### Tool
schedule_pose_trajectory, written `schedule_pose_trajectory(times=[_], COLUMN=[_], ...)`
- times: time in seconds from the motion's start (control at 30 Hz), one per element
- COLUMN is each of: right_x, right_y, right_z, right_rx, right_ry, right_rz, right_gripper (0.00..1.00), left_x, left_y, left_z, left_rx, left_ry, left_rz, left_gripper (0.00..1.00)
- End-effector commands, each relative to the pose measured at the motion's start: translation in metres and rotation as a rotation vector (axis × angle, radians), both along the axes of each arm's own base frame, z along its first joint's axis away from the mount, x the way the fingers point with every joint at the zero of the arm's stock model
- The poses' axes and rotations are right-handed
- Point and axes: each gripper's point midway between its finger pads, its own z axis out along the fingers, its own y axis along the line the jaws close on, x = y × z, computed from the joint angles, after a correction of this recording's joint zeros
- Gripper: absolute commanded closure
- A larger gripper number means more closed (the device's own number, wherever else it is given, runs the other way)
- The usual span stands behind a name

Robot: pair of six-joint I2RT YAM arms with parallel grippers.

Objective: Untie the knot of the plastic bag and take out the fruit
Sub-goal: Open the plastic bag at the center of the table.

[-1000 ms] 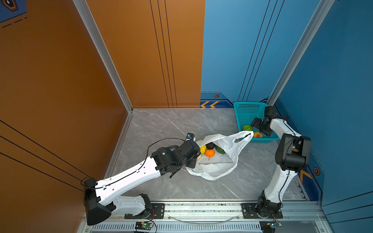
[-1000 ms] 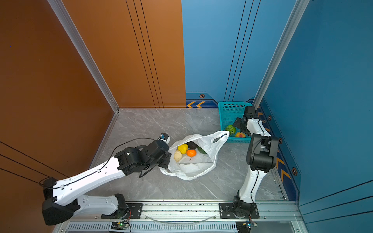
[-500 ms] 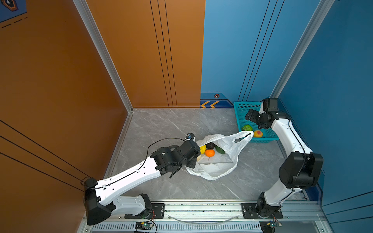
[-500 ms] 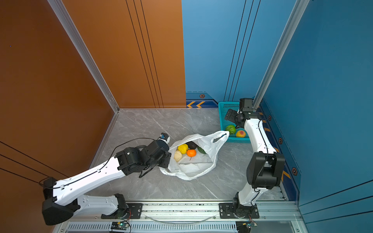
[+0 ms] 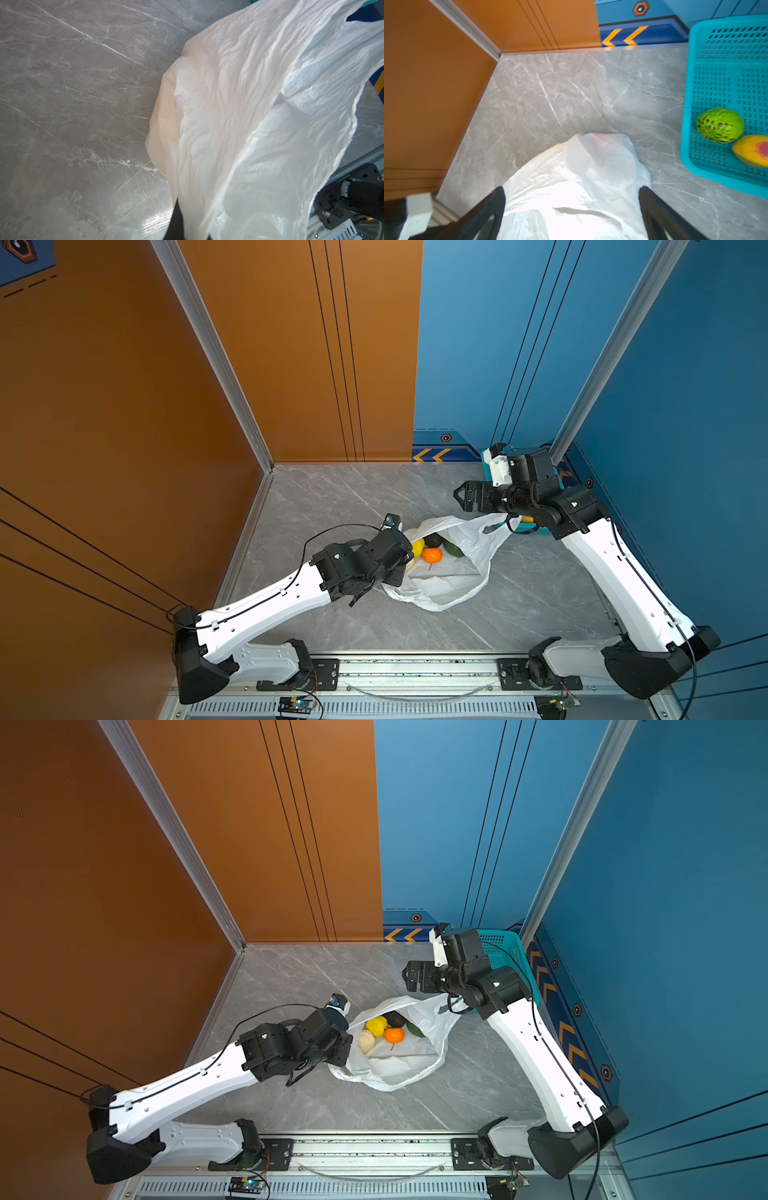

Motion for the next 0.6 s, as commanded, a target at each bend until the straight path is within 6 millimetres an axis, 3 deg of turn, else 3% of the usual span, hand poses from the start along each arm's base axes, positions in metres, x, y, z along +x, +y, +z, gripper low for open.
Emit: schedule_pose_trajectory(times=[0.0, 0.23, 0.57], right_x=[-0.027, -0.068, -0.089], right_y=[0.013, 0.055, 0.07], right_z=[-0.014, -0.053, -0.127], right_rx=[-0.045, -0.086, -0.192], right_ry=[0.054, 0.101, 0.116], right_rz=[0.026, 0.133, 0.191], right_gripper=[0.0, 0.0, 0.0], left_x=[0.002, 0.002, -0.003], left_y=[0.001, 0.001, 0.002], left_z=[0.007, 0.008, 0.012], left_rx=[0.0, -0.005, -0.028], left_ry=[-0.015, -0.011, -0.008], left_rz=[0.002, 0.003, 0.004], left_gripper=[1.0, 1.0, 1.0])
